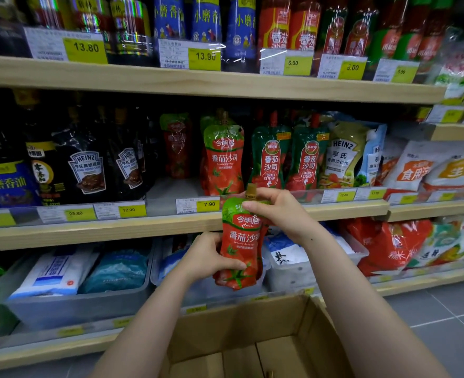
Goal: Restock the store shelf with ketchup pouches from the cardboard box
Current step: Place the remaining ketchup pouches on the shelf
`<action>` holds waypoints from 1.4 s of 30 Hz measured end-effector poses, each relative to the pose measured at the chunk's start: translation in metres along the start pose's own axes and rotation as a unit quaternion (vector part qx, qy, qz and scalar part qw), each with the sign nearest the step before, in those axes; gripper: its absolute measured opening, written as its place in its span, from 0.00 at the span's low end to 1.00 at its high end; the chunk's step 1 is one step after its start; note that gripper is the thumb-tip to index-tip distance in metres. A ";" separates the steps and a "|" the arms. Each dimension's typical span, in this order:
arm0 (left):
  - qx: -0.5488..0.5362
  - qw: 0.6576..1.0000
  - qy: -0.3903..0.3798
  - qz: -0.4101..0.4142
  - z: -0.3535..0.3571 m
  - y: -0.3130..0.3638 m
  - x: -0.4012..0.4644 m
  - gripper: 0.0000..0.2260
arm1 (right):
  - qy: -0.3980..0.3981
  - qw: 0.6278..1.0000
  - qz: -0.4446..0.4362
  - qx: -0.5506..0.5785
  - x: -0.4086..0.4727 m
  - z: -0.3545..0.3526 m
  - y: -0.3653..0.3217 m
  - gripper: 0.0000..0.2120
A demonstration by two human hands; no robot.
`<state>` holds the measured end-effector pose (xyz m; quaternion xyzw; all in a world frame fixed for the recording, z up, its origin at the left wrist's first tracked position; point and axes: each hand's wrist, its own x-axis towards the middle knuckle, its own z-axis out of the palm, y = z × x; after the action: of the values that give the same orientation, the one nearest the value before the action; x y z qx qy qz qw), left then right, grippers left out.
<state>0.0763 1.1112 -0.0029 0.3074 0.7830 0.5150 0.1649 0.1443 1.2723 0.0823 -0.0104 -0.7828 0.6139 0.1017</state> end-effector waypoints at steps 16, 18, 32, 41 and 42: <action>-0.069 0.967 0.163 0.181 -0.101 0.060 -0.006 0.13 | 0.013 0.989 -0.140 -0.044 0.035 0.047 -0.030 0.08; -0.058 0.958 0.198 0.199 -0.119 0.063 -0.005 0.13 | 0.022 0.983 -0.177 -0.045 0.047 0.059 -0.042 0.09; -0.045 0.929 0.323 0.172 -0.152 0.020 0.039 0.13 | 0.075 0.980 -0.177 -0.050 0.120 0.117 -0.018 0.09; -0.005 0.938 0.320 0.134 -0.142 -0.004 0.047 0.16 | 0.108 0.975 -0.152 -0.119 0.124 0.123 -0.001 0.22; 0.000 0.940 0.315 0.128 -0.141 -0.007 0.044 0.18 | 0.111 0.974 -0.153 -0.124 0.119 0.123 0.000 0.27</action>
<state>-0.0399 1.0384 0.0515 0.2275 0.7486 0.6025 -0.1575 0.0064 1.1713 0.0718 0.0291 -0.8291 0.4840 0.2783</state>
